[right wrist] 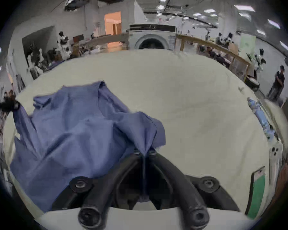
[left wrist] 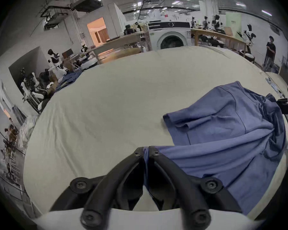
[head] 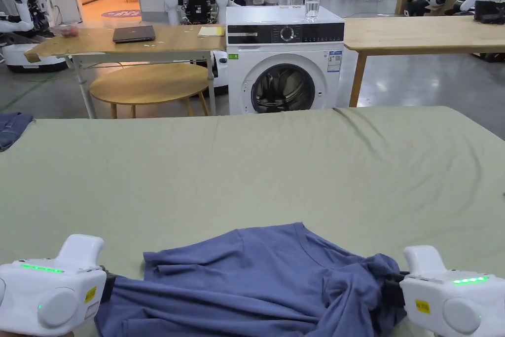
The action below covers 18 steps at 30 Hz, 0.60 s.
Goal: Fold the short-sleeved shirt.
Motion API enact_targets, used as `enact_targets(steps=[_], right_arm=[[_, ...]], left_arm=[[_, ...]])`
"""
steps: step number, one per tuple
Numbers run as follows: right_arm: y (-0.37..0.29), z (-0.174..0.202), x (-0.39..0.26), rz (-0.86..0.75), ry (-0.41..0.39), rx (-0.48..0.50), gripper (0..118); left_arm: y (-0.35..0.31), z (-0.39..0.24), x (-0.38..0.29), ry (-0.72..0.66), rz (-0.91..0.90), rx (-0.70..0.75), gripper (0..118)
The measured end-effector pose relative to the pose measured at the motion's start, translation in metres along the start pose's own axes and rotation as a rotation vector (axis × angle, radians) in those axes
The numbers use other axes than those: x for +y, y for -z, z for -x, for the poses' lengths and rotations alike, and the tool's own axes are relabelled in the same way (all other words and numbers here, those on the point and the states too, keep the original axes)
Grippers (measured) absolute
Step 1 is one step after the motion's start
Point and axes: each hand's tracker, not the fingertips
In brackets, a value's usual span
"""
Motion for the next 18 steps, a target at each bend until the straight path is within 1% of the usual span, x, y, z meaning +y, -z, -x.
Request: enact_targets(steps=[1,2,5,8,10,11,15,16,18], right_arm=[[-0.012,0.001,0.007,-0.033,-0.033,-0.041,0],[-0.020,0.001,0.010,-0.061,-0.053,-0.057,0],[-0.058,-0.001,0.035,-0.144,-0.056,-0.047,0],[-0.115,0.009,0.067,-0.256,-0.078,-0.076,0],[-0.147,0.011,0.089,-0.319,-0.083,-0.076,0],[-0.163,0.018,0.097,-0.342,-0.093,-0.074,0],[-0.223,0.033,0.133,-0.468,-0.159,-0.153,0],[-0.238,0.034,0.142,-0.505,-0.164,-0.174,0],[-0.264,0.034,0.163,-0.565,-0.149,-0.174,0]], left_arm=[[-0.005,0.005,-0.001,0.001,-0.013,0.005,0],[-0.016,0.008,0.000,0.009,-0.037,0.018,0],[-0.043,0.020,0.010,0.038,-0.057,0.058,0],[-0.084,0.037,0.026,0.052,-0.148,0.144,0],[-0.110,0.051,0.038,0.041,-0.198,0.185,0],[-0.123,0.057,0.044,0.038,-0.229,0.202,0],[-0.169,0.082,0.070,0.065,-0.335,0.330,0],[-0.180,0.090,0.078,0.045,-0.353,0.342,0],[-0.199,0.103,0.093,0.016,-0.384,0.353,0]])
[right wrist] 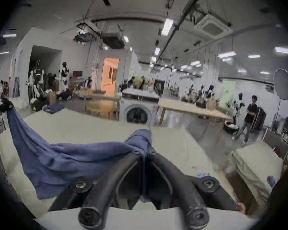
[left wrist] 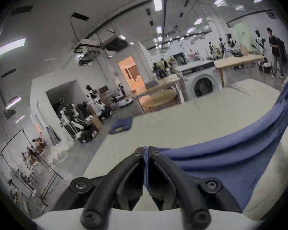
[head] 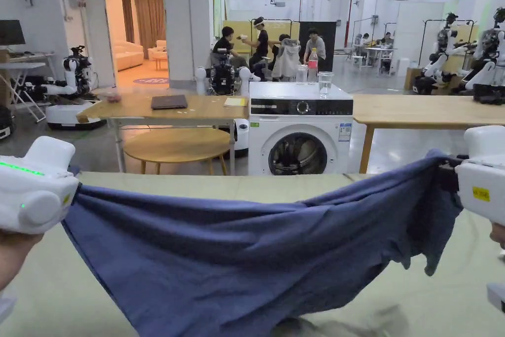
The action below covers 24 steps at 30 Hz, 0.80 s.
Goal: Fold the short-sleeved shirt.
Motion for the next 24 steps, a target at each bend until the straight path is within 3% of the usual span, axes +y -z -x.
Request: enact_targets(steps=[5,10,13,18,24], right_arm=[[-0.001,-0.019,0.075,-0.108,0.025,-0.055,0],[0.009,-0.031,0.135,-0.174,0.041,-0.091,0],[0.019,-0.035,0.155,-0.188,0.040,-0.112,0],[0.049,-0.035,0.148,-0.180,0.024,-0.134,0],[0.090,-0.024,0.083,-0.116,0.063,-0.116,0]], left_arm=[[-0.013,0.027,0.057,-0.030,-0.128,0.080,0],[-0.007,0.047,0.107,-0.158,-0.189,0.024,0],[0.005,0.047,0.126,-0.162,-0.202,0.024,0],[0.030,0.040,0.133,-0.185,-0.204,0.012,0],[0.072,0.006,0.089,-0.151,-0.139,0.005,0]])
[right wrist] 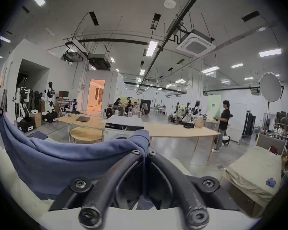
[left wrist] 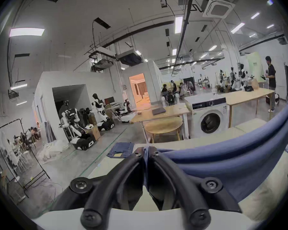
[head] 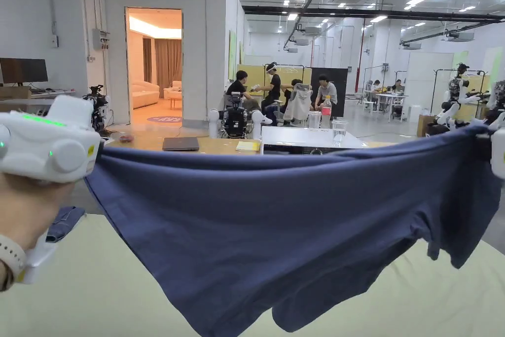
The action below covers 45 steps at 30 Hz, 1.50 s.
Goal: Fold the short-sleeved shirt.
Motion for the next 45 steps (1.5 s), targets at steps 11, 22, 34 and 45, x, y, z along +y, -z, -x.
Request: enact_targets(steps=[11,22,34,45], right_arm=[[-0.003,-0.004,-0.123,0.184,0.034,0.026,0],[-0.154,-0.011,-0.259,0.368,-0.033,0.117,0],[-0.231,0.017,-0.327,0.533,0.072,0.088,87],[-0.236,0.155,-0.210,0.144,0.003,0.257,33]], left_arm=[[-0.007,-0.017,-0.099,-0.021,0.146,-0.096,0],[-0.128,0.001,-0.264,-0.072,0.357,-0.252,0],[-0.187,-0.010,-0.322,-0.124,0.381,-0.235,84],[-0.209,-0.130,-0.205,-0.031,0.086,-0.327,67]])
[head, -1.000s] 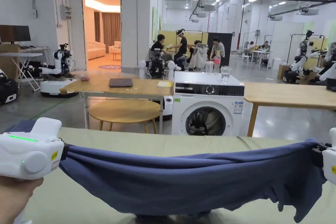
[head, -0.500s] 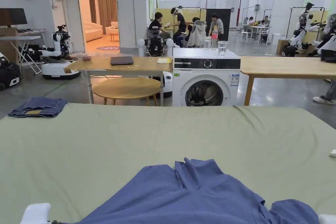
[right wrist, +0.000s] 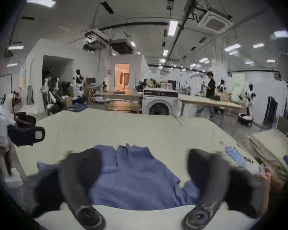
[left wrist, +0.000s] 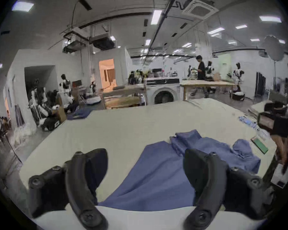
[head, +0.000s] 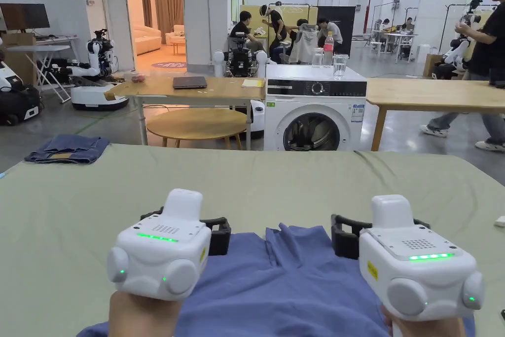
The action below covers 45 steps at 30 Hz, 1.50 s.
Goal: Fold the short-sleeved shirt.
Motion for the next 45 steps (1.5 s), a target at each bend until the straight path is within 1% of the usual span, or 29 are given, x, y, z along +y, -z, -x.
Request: enact_targets(steps=[1,2,3,4,5,7,8,10,12,17,18,19,20,21,23,26,27,28,30,32,33,35,37,39,40,41,43,44,45], right_arm=[[-0.003,0.004,0.000,-0.031,0.004,-0.025,0],[-0.003,0.008,0.001,-0.038,0.015,-0.069,0],[-0.008,0.008,0.007,-0.054,0.036,-0.050,0],[-0.005,0.003,0.004,-0.053,0.071,0.013,0],[-0.003,0.005,0.007,-0.024,0.072,0.047,0],[0.002,0.012,0.004,-0.026,0.011,0.015,0],[0.004,0.012,0.001,-0.026,0.000,0.013,0],[0.013,0.013,0.001,0.010,0.021,0.059,0],[0.024,0.018,-0.011,0.019,0.022,0.056,0],[0.049,0.032,-0.026,0.083,0.041,0.085,0],[0.055,0.034,-0.029,0.094,0.046,0.093,0],[0.061,0.035,-0.030,0.106,0.046,0.099,0],[0.063,0.042,-0.036,0.114,0.040,0.099,0],[0.069,0.043,-0.038,0.123,0.034,0.101,0],[0.078,0.043,-0.040,0.139,0.019,0.104,0],[0.091,0.040,-0.046,0.162,-0.003,0.095,0],[0.095,0.037,-0.048,0.171,-0.008,0.089,0],[0.097,0.033,-0.049,0.178,-0.010,0.082,0],[0.107,0.019,-0.051,0.196,-0.006,0.068,0],[0.118,0.005,-0.054,0.212,-0.007,0.043,0],[0.127,-0.005,-0.055,0.223,-0.013,0.024,0],[0.148,-0.026,-0.054,0.251,-0.030,-0.006,0],[0.178,-0.049,-0.057,0.333,-0.037,-0.017,0],[0.215,-0.068,-0.061,0.415,-0.019,0.009,7],[0.238,-0.078,-0.068,0.446,-0.014,0.026,7],[0.255,-0.084,-0.071,0.470,-0.008,0.032,35],[0.292,-0.090,-0.084,0.532,-0.032,0.013,105],[0.303,-0.092,-0.092,0.550,-0.046,0.025,118],[0.315,-0.095,-0.102,0.544,-0.065,0.042,118]], left_arm=[[-0.002,-0.002,-0.003,0.015,0.000,0.010,24],[-0.003,-0.003,-0.007,0.022,-0.002,0.005,0],[-0.003,0.001,-0.011,0.015,0.002,-0.001,0],[-0.006,0.010,-0.013,-0.005,-0.001,-0.032,0],[-0.007,0.017,-0.014,-0.026,0.023,-0.069,0],[-0.005,0.040,-0.023,-0.051,0.042,-0.035,0],[-0.005,0.052,-0.025,-0.058,0.052,-0.022,0],[-0.006,0.084,-0.035,-0.085,0.113,0.012,0],[-0.005,0.120,-0.046,-0.113,0.161,0.035,0],[0.004,0.183,-0.086,-0.199,0.390,-0.010,0],[0.002,0.180,-0.093,-0.208,0.403,-0.019,18],[0.006,0.184,-0.102,-0.213,0.422,-0.011,56],[0.012,0.185,-0.110,-0.217,0.459,-0.009,107],[0.019,0.183,-0.120,-0.222,0.486,-0.007,118],[0.027,0.181,-0.130,-0.245,0.480,-0.018,118],[0.060,0.187,-0.155,-0.284,0.562,-0.019,117],[0.070,0.186,-0.162,-0.285,0.575,-0.014,113],[0.077,0.185,-0.167,-0.293,0.590,-0.012,103],[0.089,0.190,-0.179,-0.328,0.619,-0.016,45],[0.094,0.186,-0.185,-0.327,0.620,0.003,18],[0.091,0.183,-0.182,-0.317,0.580,0.014,0],[0.082,0.178,-0.175,-0.358,0.546,-0.044,0],[0.075,0.164,-0.165,-0.295,0.524,-0.014,0],[0.068,0.167,-0.159,-0.294,0.476,-0.009,0],[0.064,0.167,-0.154,-0.304,0.459,-0.013,0],[0.061,0.167,-0.150,-0.305,0.455,-0.013,0],[0.053,0.164,-0.140,-0.306,0.447,-0.012,0],[0.052,0.164,-0.138,-0.310,0.442,-0.013,0],[0.052,0.164,-0.135,-0.309,0.446,-0.013,0]])
